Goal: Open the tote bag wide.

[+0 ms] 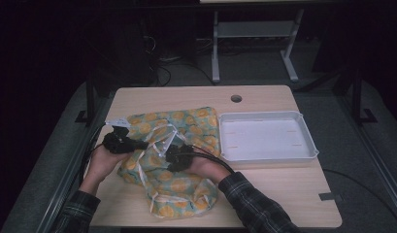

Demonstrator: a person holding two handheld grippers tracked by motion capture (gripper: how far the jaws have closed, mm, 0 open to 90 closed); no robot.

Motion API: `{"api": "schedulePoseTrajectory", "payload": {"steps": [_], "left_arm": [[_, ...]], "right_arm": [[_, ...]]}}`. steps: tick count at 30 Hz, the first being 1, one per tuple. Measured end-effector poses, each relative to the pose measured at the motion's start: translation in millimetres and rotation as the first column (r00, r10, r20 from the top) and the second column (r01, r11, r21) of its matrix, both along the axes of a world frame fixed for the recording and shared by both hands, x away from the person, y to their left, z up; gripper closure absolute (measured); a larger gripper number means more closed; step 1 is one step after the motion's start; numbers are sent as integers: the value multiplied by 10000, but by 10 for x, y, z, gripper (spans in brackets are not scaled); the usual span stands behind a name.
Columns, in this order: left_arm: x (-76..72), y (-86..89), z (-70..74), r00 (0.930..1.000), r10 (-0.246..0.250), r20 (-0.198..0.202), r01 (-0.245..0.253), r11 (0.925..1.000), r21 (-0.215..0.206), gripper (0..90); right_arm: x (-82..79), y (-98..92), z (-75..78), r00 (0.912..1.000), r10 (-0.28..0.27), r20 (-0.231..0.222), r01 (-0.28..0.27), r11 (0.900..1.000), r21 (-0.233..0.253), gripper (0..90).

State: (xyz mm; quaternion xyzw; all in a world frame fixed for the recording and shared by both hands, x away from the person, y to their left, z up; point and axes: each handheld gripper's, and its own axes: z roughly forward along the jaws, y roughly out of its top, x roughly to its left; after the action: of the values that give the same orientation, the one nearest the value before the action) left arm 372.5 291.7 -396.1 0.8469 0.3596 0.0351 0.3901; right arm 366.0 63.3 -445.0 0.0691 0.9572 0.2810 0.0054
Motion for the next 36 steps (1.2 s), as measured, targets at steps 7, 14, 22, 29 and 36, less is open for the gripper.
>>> {"api": "schedulePoseTrajectory", "payload": {"steps": [7, 14, 22, 29, 36], "left_arm": [[-23, 48, 66, 10000, 23, 46, -22, 9996, -273, 773], [-81, 122, 190, 9999, -58, 148, 70, 9961, -881, 520], [-108, 167, 233, 9995, -183, 276, 214, 9929, -1174, 422], [-123, 121, 263, 9984, -409, 398, 448, 9937, -1023, 351], [-98, 125, 235, 9991, -316, 296, 341, 9953, -902, 405]], "right_arm": [[35, -132, 248, 9997, -60, -224, 80, 9959, 901, 900], [186, -245, 535, 9990, -446, -68, 451, 9856, 1630, 900], [379, -287, 768, 9940, -1092, -10, 1071, 9733, 2028, 900], [595, -247, 930, 9868, -1616, 70, 1559, 9615, 2262, 900], [723, -263, 1014, 9798, -2001, 55, 1934, 9533, 2320, 900]]}}
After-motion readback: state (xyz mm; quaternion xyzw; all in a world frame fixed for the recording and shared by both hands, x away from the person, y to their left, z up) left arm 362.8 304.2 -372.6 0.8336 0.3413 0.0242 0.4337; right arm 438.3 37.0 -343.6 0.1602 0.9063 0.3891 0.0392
